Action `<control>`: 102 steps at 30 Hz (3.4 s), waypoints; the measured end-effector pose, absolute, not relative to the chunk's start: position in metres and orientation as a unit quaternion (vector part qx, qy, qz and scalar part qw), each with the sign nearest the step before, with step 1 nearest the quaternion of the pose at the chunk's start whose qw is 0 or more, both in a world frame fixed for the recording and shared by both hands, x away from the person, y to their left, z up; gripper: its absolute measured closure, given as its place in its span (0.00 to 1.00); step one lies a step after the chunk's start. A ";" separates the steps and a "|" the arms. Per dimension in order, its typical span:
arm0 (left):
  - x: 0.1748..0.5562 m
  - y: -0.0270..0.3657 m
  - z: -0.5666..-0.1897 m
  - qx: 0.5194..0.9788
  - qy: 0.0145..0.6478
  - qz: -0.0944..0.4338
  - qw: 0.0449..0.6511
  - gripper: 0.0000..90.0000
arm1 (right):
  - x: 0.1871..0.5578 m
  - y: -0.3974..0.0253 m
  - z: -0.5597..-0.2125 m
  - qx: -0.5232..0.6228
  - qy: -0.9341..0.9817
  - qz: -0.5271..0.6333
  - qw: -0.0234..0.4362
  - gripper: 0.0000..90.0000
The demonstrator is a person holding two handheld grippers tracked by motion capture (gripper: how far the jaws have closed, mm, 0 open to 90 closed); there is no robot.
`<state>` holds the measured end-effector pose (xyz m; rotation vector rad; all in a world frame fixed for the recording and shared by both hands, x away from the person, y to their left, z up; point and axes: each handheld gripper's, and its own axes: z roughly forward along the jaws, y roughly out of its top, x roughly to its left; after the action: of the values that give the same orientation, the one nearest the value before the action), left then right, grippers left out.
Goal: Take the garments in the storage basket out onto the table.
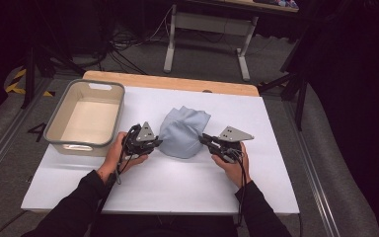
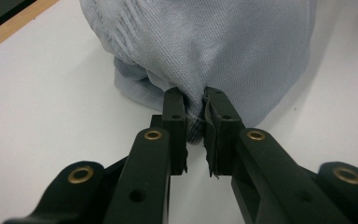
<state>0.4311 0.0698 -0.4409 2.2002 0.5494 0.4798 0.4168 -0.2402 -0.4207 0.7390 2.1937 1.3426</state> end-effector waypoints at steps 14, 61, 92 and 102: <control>0.421 0.072 -0.448 0.891 0.189 0.178 0.373 0.90 | 0.404 -0.244 -0.438 0.255 0.819 0.471 0.206 0.93; 0.426 0.059 -0.461 0.895 0.190 0.195 0.353 0.91 | 0.431 -0.222 -0.398 0.242 0.785 0.527 0.217 0.91; 0.403 0.089 -0.446 0.880 0.202 0.224 0.367 0.87 | 0.356 -0.199 -0.417 0.080 0.838 0.521 0.140 0.92; 0.386 0.109 -0.429 0.856 0.213 0.229 0.411 0.70 | 0.346 -0.196 -0.434 0.052 0.873 0.473 0.110 0.92</control>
<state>0.3858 0.1094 -0.4289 2.1545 0.5359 0.5752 0.3458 -0.1959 -0.4340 0.1535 2.5651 1.3908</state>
